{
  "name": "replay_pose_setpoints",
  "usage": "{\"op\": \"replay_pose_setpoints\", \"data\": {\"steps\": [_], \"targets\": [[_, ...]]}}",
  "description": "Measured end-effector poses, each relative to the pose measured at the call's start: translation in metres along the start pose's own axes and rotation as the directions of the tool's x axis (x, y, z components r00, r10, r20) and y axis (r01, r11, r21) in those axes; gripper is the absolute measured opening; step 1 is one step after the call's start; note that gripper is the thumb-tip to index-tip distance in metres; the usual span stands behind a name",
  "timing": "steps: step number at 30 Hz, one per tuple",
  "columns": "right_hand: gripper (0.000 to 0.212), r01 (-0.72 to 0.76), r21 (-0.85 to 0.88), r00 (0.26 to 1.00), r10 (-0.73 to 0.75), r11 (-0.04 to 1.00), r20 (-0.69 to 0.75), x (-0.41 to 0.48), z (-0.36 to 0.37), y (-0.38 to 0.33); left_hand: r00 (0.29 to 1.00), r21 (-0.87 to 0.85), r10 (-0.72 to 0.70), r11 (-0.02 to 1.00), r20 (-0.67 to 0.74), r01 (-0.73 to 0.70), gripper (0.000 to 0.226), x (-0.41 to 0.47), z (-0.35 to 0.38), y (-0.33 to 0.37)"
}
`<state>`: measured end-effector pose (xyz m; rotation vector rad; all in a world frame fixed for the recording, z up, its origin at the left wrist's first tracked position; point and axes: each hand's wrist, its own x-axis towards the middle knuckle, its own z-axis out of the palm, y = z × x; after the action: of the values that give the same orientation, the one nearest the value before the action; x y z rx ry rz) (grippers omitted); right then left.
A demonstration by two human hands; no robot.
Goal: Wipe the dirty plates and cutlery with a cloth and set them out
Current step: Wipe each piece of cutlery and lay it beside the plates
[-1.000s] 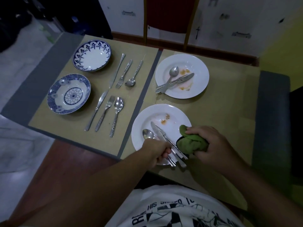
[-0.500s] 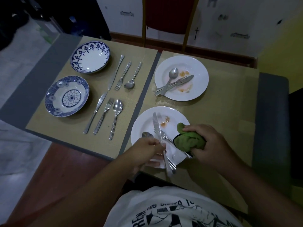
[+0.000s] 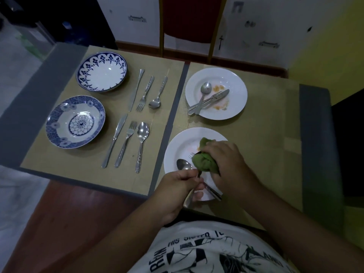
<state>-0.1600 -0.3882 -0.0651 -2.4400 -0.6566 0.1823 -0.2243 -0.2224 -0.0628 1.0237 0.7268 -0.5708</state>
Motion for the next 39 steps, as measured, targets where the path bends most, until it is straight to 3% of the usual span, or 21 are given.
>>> {"op": "replay_pose_setpoints", "data": {"steps": [4, 8, 14, 18, 23, 28, 32, 35, 39], "targets": [[0.056, 0.116, 0.040, 0.979, -0.121, 0.992, 0.165, -0.010, 0.019, -0.009, 0.998, -0.040, -0.041, 0.998, 0.039, 0.042, 0.037, 0.002, -0.016, 0.013], [0.055, 0.160, 0.071, 0.961, -0.172, 0.985, 0.219, -0.008, 0.022, -0.005, 0.989, -0.074, -0.100, 0.991, 0.109, 0.108, 0.026, 0.003, -0.029, 0.018], [0.050, 0.158, -0.035, 0.979, -0.152, 0.987, 0.140, -0.002, 0.020, -0.011, 0.986, 0.030, -0.067, 0.998, 0.151, 0.063, 0.025, 0.002, -0.038, 0.025], [0.046, 0.015, -0.094, 1.000, -0.013, 0.995, 0.016, 0.006, 0.009, -0.009, 0.987, 0.055, -0.077, 0.996, 0.144, 0.070, 0.023, -0.002, -0.043, 0.028], [0.040, 0.181, -0.175, 0.983, -0.173, 0.968, 0.062, -0.007, 0.022, -0.022, 0.982, 0.007, -0.099, 0.995, 0.158, 0.099, 0.022, -0.003, -0.044, 0.028], [0.048, -0.059, -0.171, 0.998, 0.064, 0.983, 0.026, 0.016, 0.011, -0.004, 0.981, 0.020, -0.108, 0.994, 0.164, 0.106, 0.027, -0.002, -0.057, 0.026], [0.056, -0.166, -0.120, 0.984, 0.156, 0.979, -0.084, 0.020, 0.001, 0.006, 0.987, 0.001, -0.145, 0.989, 0.065, 0.146, 0.029, -0.001, -0.060, 0.023], [0.054, -0.134, -0.089, 0.985, 0.123, 0.987, -0.120, 0.011, -0.003, -0.001, 0.988, 0.049, -0.156, 0.986, -0.019, 0.157, 0.028, 0.003, -0.058, 0.021], [0.047, -0.009, -0.106, 0.999, 0.005, 0.994, -0.034, -0.003, 0.006, -0.022, 0.987, 0.098, -0.160, 0.982, -0.028, 0.162, 0.025, 0.007, -0.047, 0.020]]}}
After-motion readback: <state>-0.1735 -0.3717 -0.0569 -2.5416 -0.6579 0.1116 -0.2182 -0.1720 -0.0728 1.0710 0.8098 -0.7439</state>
